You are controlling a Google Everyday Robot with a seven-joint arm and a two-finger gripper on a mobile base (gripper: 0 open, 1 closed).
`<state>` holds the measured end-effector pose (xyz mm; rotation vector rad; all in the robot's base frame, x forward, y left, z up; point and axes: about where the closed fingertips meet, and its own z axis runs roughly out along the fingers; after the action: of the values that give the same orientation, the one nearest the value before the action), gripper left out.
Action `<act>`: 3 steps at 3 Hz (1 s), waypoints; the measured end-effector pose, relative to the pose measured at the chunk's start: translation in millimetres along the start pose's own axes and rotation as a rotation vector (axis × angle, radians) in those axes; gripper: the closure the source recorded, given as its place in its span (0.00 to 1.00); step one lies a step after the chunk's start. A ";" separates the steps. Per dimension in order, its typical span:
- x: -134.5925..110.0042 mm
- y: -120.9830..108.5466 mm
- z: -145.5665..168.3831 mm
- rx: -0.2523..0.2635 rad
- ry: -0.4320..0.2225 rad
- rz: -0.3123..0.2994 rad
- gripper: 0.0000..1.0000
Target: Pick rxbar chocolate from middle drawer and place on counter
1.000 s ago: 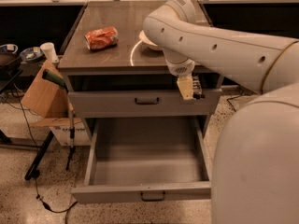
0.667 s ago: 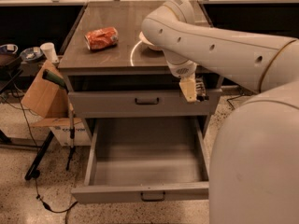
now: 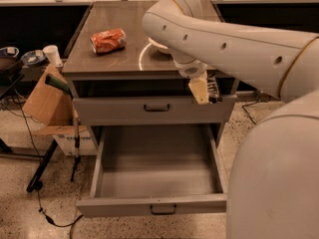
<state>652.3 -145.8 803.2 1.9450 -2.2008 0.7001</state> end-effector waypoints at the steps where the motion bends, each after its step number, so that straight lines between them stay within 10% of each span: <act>1: -11.1 -9.6 -19.5 0.035 0.015 -0.007 1.00; 3: -18.5 -36.4 -66.8 0.134 0.057 0.037 1.00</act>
Offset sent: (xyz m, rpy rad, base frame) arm 0.0278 0.0608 0.0620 -0.0867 -0.1128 0.0328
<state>676.5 -103.7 864.6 1.9225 -2.2141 0.9195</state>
